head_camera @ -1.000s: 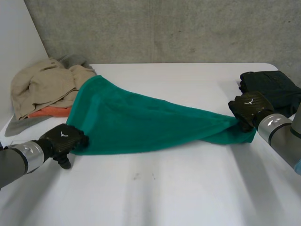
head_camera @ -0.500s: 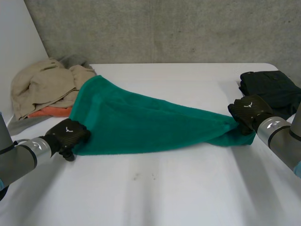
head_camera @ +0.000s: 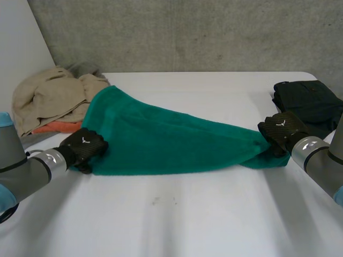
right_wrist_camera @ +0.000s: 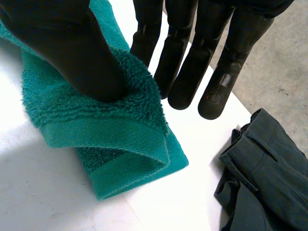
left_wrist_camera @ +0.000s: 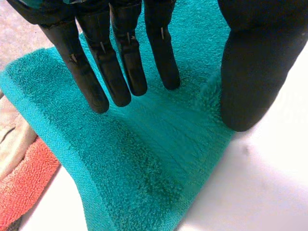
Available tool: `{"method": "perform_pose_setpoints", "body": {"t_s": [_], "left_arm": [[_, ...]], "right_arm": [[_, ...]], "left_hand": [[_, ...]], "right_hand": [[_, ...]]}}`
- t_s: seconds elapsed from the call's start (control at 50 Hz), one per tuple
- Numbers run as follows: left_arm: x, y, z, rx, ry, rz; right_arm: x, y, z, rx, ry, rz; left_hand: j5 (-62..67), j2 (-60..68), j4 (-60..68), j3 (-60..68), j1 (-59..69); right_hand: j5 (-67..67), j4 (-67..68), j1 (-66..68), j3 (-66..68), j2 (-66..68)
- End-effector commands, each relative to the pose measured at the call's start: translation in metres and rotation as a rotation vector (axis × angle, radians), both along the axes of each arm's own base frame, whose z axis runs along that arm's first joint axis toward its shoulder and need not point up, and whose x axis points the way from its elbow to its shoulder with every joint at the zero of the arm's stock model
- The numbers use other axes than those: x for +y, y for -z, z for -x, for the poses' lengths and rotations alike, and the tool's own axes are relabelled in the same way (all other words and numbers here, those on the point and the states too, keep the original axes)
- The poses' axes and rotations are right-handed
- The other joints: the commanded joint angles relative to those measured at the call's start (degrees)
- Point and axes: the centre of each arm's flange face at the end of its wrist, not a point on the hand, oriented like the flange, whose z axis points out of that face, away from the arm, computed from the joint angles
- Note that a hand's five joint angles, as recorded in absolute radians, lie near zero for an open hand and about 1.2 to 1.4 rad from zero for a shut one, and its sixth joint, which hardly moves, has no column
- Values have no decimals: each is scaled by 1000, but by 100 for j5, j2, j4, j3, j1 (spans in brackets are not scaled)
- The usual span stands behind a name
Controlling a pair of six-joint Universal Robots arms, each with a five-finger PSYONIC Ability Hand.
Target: Fold the laundry.
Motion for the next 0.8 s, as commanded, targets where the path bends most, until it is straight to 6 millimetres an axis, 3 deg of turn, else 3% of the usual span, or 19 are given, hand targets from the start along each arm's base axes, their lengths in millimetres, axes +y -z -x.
{"method": "perform_pose_setpoints", "body": {"t_s": [0.02, 0.22, 0.34, 0.42, 0.46, 0.54, 0.56, 0.68, 0.8], "left_arm": [[-8, 3, 1, 2, -3, 6], [-12, 1, 3, -35, -58, 40], [-12, 1, 2, -34, -82, 57], [-4, -12, 3, -37, -99, 65], [11, -30, 5, -29, -95, 83], [40, -66, 6, -4, -92, 128], [46, -73, 7, 5, -89, 137], [93, -126, 16, 126, -77, 177], [113, -149, 22, 248, -71, 183]], "right_arm": [[0, 0, 0, -1, 1, 4], [0, 2, 2, -1, 4, 0], [0, 0, 2, 0, 9, 3], [2, -4, 3, 7, 11, 3], [3, -7, 3, 17, 7, 1], [13, -44, 10, 67, -2, 39], [12, -60, 20, 100, 14, 54], [6, -99, 52, 233, 51, 69], [-4, -130, 45, 263, 30, 194]], "left_hand": [[1583, 1522, 1527, 1524, 1497], [3602, 3541, 3547, 3543, 3517], [3872, 3811, 3816, 3813, 3786], [3872, 3811, 3816, 3813, 3786], [3872, 3811, 3816, 3813, 3786], [3872, 3811, 3816, 3813, 3786], [3872, 3811, 3816, 3813, 3786], [3872, 3811, 3816, 3813, 3786], [3872, 3811, 3816, 3813, 3786]], "right_hand": [[1285, 1193, 2370, 1218, 1257], [1285, 1193, 2370, 1218, 1257], [1285, 1193, 2370, 1218, 1257], [1285, 1193, 2370, 1218, 1257], [1285, 1193, 2370, 1218, 1257], [1285, 1193, 2370, 1218, 1257], [1285, 1193, 2370, 1218, 1257], [1285, 1193, 2370, 1218, 1257], [1285, 1193, 2370, 1218, 1257]]}}
